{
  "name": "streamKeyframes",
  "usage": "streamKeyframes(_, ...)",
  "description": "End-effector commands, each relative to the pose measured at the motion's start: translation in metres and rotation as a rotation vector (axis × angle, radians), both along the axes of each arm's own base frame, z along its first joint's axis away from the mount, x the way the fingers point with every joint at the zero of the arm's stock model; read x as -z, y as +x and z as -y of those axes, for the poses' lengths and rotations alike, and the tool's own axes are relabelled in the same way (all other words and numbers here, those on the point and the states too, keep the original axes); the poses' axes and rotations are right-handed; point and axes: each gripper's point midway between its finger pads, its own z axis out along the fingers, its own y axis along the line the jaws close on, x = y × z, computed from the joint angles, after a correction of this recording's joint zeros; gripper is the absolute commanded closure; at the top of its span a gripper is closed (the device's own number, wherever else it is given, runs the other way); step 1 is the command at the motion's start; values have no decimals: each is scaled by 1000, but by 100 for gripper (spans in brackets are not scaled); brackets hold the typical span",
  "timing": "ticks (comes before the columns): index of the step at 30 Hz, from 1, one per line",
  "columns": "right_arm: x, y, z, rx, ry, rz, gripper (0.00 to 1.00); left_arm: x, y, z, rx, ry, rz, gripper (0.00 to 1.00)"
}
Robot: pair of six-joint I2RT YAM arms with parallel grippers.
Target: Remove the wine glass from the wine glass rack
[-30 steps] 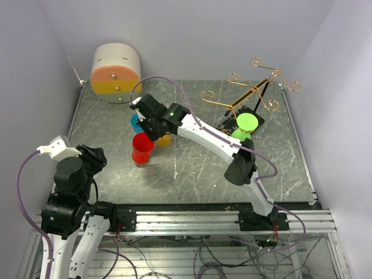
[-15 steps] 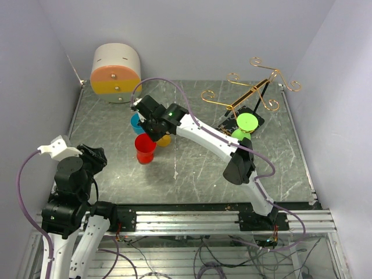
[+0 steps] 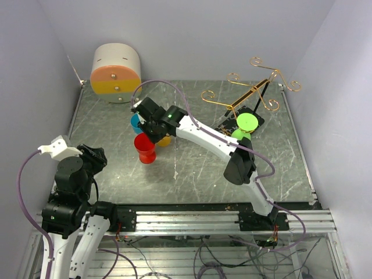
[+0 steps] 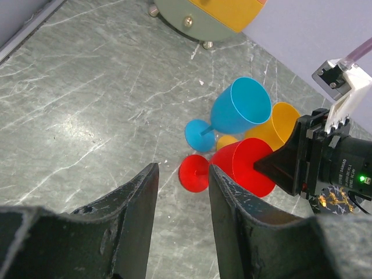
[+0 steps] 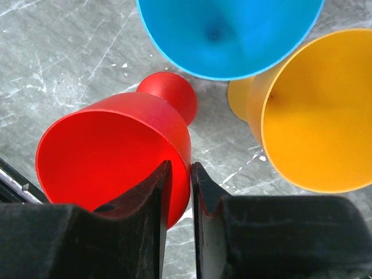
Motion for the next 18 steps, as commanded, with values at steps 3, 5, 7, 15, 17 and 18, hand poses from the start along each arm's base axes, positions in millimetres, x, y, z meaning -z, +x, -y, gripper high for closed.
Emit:
streamKeyframes(3,-57,1,7,18,106,82,76,-6,5,0,0,8,24,50)
streamKeyframes(5,-70,0,9,20,135,99,75,-6,5,0,-1,8,22,50)
streamKeyframes(7,-84,-2,11,20,166,112,74,-5,6,0,0,8,20,50)
streamKeyframes(15,-134,-8,30,54,257,184,73,-4,6,0,0,10,14,50)
streamKeyframes(17,-150,-8,41,88,295,217,73,-4,7,0,-1,9,11,50)
streamKeyframes(18,-158,-9,49,107,320,229,73,-4,6,0,0,10,10,50)
